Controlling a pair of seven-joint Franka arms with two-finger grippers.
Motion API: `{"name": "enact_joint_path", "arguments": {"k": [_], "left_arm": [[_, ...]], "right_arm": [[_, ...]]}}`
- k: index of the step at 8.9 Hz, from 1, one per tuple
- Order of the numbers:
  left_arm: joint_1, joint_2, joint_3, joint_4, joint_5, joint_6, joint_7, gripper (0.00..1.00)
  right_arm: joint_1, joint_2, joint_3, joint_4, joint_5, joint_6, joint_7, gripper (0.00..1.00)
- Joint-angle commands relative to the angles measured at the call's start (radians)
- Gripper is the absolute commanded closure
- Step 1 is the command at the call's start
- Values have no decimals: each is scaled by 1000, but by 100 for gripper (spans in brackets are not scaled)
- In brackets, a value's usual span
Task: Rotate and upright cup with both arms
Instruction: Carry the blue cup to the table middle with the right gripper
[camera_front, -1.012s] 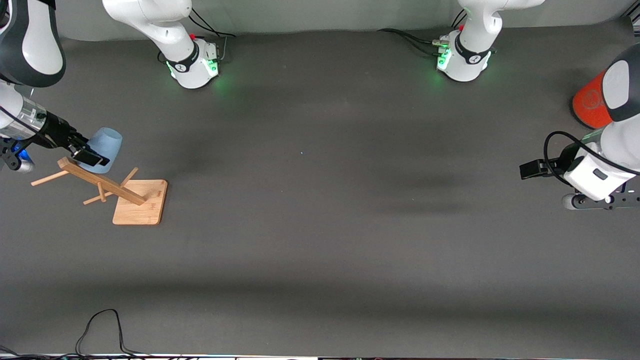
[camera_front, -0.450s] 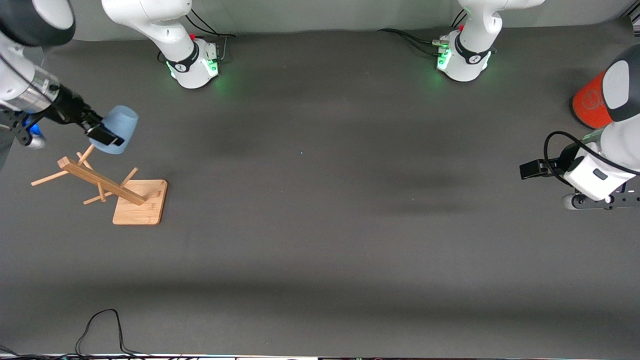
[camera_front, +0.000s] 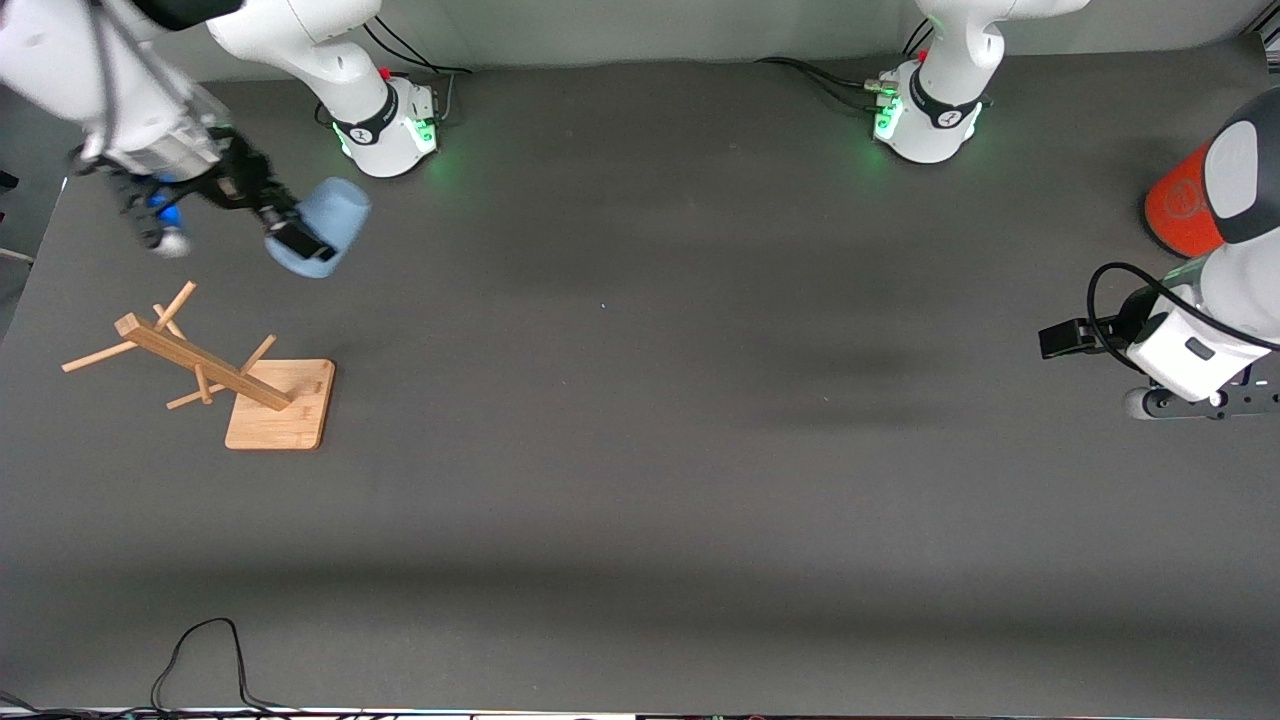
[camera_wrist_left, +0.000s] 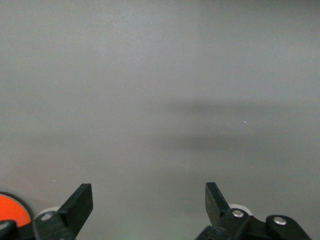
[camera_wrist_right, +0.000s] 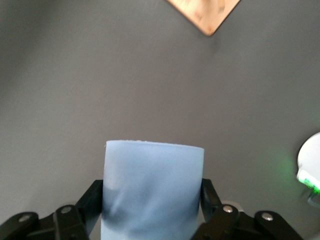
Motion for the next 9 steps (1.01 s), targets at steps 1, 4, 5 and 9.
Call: {"name": "enact_joint_path", "arguments": {"k": [1, 4, 5, 9], "left_arm": [[-2, -5, 3, -5, -7, -1, 11, 0], [-2, 8, 3, -5, -7, 4, 11, 0], [-2, 8, 3, -5, -7, 4, 11, 0], [-2, 17, 3, -5, -7, 5, 11, 0]], "right_arm": [[155, 176, -10, 173, 0, -10, 238, 41], [313, 488, -10, 447, -4, 8, 534, 41], [347, 588, -10, 535, -18, 11, 619, 41], [479, 1003, -10, 859, -91, 52, 979, 42]]}}
